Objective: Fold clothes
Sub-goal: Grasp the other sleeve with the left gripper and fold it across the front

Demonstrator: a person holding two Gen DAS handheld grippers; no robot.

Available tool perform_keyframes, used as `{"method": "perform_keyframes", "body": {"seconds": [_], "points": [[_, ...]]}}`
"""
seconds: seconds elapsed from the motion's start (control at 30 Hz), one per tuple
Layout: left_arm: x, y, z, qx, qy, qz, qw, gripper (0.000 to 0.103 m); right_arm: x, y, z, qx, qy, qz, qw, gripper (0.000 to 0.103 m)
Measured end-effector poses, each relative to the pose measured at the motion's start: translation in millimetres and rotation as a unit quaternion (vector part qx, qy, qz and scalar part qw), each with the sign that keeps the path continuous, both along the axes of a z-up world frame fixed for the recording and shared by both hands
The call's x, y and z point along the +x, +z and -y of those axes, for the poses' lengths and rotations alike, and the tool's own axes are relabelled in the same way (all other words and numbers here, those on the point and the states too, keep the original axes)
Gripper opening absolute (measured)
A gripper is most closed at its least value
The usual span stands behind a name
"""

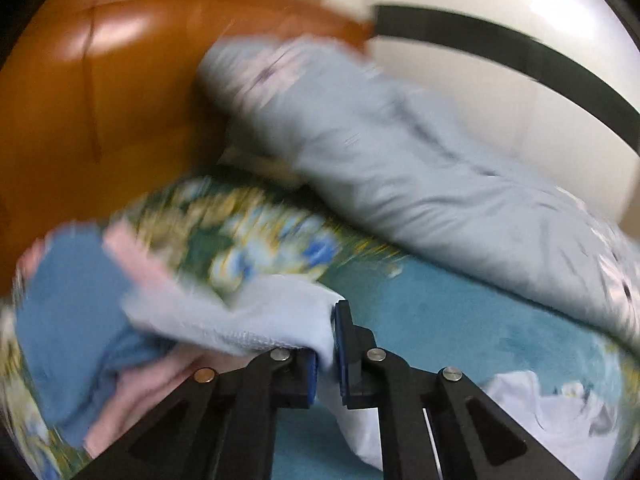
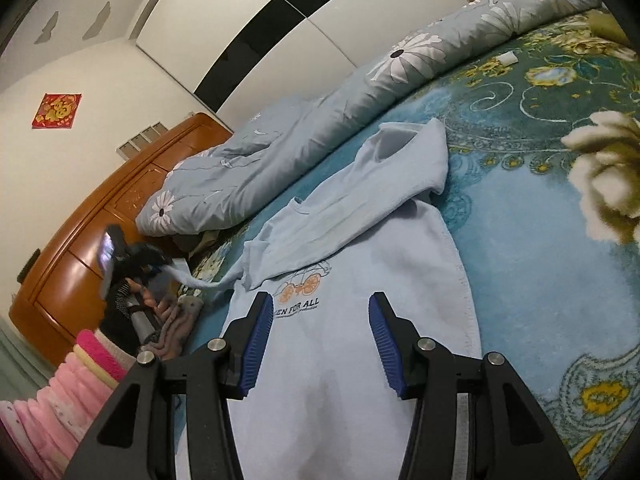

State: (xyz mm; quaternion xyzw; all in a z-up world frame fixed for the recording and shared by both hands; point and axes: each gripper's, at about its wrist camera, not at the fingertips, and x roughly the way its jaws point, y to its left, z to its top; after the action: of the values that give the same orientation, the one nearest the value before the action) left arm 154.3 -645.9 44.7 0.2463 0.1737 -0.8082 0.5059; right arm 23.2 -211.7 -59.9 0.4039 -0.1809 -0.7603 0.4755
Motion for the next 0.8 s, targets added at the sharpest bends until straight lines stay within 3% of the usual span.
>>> {"method": "perform_keyframes", "body": {"seconds": [0.07,0.13,0.23,0.33,0.47,0.53,0.6,0.63,0.7,0.8], "points": [[-29,16,-41,-0.042,-0.078,0.013,0.9960,0.008,0,0,-1,0.000,-0.002,0.000,1.000,0.051],[-58,17,-80,-0.051,-0.153,0.026,0.9865,0.008,-1,-1,-2,0.001,-0.003,0.001,1.000,0.051],[-99,-3,-129,-0.037,-0.247,0.063,0.9662,0.011,-2,-2,-2,0.002,-0.005,0.002,1.000,0.051],[-130,-42,-164,-0.017,-0.311,0.112,0.9436,0.011,-4,-2,-3,0.004,-0.008,0.000,1.000,0.051],[-152,-83,-188,0.027,-0.355,0.165,0.9198,0.011,-5,-3,-4,0.006,-0.011,-0.003,1.000,0.051],[-157,-97,-196,0.046,-0.371,0.192,0.9076,0.025,-6,-4,-2,0.008,-0.008,0.000,1.000,0.051],[-158,-109,-205,0.057,-0.388,0.228,0.8911,0.062,-6,-5,0,0.011,-0.005,-0.002,1.000,0.051],[-156,-112,-209,0.052,-0.393,0.237,0.8867,0.065,-6,-6,1,0.012,-0.004,-0.003,1.000,0.051],[-147,-109,-212,0.035,-0.398,0.237,0.8857,0.070,-6,-6,2,0.014,-0.002,-0.004,1.000,0.051],[-134,-99,-207,0.056,-0.407,0.215,0.8861,0.072,-6,-8,4,0.020,0.000,-0.003,1.000,0.051]]}}
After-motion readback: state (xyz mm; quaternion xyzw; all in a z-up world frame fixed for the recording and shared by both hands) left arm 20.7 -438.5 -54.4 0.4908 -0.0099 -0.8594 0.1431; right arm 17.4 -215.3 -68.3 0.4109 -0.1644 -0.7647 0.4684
